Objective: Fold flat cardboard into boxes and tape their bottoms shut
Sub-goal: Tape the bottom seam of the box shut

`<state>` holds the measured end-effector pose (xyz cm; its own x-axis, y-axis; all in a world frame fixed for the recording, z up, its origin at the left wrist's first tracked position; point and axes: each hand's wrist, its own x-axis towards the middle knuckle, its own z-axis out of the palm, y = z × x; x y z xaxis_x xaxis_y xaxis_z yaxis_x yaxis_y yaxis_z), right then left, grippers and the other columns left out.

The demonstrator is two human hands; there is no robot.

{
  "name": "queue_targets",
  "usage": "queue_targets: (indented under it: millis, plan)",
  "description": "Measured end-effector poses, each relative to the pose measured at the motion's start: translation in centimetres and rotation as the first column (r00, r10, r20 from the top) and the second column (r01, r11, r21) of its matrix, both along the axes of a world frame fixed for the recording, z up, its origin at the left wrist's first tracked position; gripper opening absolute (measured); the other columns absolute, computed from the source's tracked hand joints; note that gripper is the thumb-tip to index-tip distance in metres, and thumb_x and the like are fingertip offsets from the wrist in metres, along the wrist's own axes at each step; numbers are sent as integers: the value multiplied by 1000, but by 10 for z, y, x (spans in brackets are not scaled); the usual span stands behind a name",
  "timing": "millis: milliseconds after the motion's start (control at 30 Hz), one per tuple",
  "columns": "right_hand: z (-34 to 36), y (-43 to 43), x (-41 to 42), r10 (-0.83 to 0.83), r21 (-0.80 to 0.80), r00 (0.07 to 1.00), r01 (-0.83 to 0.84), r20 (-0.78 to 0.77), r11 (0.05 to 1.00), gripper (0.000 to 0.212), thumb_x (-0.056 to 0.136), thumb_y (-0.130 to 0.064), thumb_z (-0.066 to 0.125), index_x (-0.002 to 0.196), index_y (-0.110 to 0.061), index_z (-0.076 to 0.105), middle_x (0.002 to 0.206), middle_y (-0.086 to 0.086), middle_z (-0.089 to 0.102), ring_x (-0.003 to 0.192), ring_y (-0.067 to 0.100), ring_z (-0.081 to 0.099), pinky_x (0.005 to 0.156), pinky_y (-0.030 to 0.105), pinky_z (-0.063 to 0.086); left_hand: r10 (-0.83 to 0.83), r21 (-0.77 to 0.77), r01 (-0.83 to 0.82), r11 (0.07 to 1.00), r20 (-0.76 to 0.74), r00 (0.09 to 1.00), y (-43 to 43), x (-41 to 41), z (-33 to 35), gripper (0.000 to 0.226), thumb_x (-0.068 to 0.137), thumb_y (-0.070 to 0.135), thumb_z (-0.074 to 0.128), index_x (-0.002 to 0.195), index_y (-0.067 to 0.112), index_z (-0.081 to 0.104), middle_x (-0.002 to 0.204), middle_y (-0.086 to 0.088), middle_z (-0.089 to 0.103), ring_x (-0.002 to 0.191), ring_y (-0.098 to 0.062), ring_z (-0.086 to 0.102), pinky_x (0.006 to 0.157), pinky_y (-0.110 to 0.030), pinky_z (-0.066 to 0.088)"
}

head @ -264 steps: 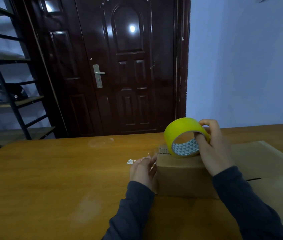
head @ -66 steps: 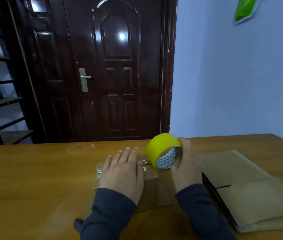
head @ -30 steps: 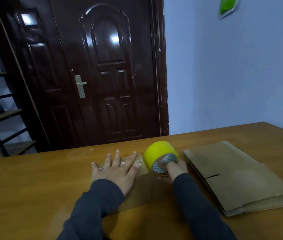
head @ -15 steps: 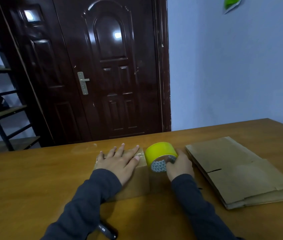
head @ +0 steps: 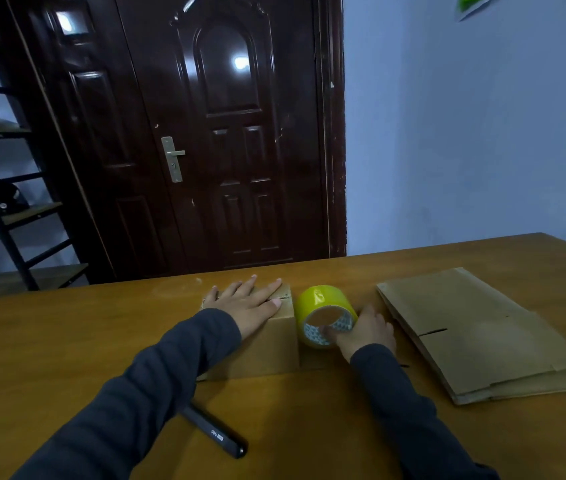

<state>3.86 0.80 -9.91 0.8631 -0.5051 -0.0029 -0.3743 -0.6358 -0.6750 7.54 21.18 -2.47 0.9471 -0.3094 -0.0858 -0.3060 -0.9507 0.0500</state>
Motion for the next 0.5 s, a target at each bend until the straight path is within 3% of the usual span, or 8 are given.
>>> queue_targets:
  millis: [233, 300, 367, 433, 500]
  plan:
    - [2, -8, -8, 27, 239, 994, -51, 102, 970, 86, 71, -23, 78, 142, -18, 31, 140, 13, 40, 128, 33, 40, 105, 43, 38, 8, -36, -14, 999, -156, 988, -1, 8, 14, 55, 90, 68, 24, 142, 59, 6, 160, 8, -2, 147, -22, -1, 115, -50, -5]
    - [10, 1, -23, -51, 252, 963, -17, 264, 968, 84, 74, -15, 75, 143, -19, 29, 143, 10, 36, 131, 29, 37, 106, 43, 38, 0, -41, -8, 999, -175, 985, -1, 9, 16, 57, 90, 68, 26, 143, 57, 6, 161, 7, -1, 147, -23, -2, 115, -51, -5]
    - [21, 18, -48, -108, 177, 827, 11, 552, 984, 64, 76, -11, 71, 130, -21, 39, 131, 0, 45, 120, 17, 45, 99, 36, 44, -2, -47, -7, 999, -184, 983, -1, 10, 16, 58, 90, 67, 27, 143, 56, 7, 161, 6, -1, 147, -24, -2, 115, -52, -5]
    - [30, 45, -78, 59, 8, 717, -90, 694, 996, 37, 81, -17, 64, 112, -26, 46, 109, -11, 49, 99, 2, 49, 86, 22, 46, -7, -54, -3, 999, -182, 983, -1, 10, 16, 58, 90, 67, 28, 144, 56, 8, 161, 6, 0, 147, -24, -2, 115, -52, -4]
    - [35, 79, -104, 410, -216, 736, -349, 540, 912, 20, 89, -31, 54, 108, -33, 49, 102, -16, 49, 93, -2, 49, 81, 16, 44, -12, -65, -1, 998, -187, 982, -1, 10, 17, 58, 90, 67, 29, 144, 55, 9, 161, 6, 1, 147, -25, -1, 114, -53, -4]
